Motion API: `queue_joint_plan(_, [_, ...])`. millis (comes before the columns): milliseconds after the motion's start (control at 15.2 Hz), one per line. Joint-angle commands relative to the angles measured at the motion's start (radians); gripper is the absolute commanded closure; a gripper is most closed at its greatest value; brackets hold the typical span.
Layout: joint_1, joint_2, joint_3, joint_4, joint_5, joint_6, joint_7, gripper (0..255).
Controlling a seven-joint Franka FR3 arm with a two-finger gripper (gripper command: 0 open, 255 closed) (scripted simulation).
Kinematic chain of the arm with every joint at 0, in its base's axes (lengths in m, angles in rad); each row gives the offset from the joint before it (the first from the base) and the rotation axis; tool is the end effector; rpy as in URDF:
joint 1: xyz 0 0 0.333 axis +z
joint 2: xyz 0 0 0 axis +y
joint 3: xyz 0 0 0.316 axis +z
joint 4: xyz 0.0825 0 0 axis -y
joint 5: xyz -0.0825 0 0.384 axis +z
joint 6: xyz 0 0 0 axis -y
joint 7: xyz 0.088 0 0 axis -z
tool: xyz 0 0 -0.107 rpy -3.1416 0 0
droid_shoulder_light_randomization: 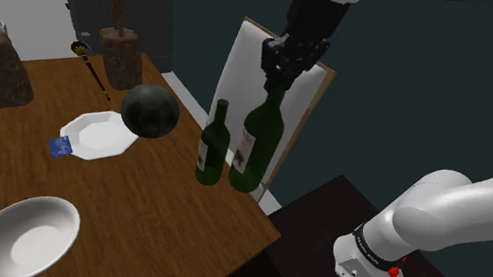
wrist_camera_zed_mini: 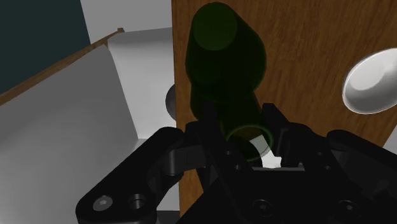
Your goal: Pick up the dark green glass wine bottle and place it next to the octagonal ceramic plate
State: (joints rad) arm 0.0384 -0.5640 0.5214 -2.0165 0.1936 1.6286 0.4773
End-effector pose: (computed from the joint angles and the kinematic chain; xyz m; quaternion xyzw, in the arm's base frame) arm 0.3019 0.2810 0.6422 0.9976 0.0140 0.0672 0.0073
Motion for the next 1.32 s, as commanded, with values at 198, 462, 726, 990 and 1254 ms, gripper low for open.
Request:
queue_joint_plan(198, [-0.009,0.025,-0.004,0.09,-0.012,-0.067,0.005,255])
queue_joint_plan(462, [-0.016,0.048,-0.005,0.164,-0.022,-0.118,0.01,255])
queue_joint_plan(726, [-0.024,0.076,-0.003,0.242,-0.033,-0.17,0.016,255])
queue_joint_plan(990, [-0.032,0.108,0.002,0.326,-0.045,-0.223,0.024,255])
queue_joint_plan(1254, [-0.041,0.145,0.01,0.416,-0.059,-0.278,0.034,255])
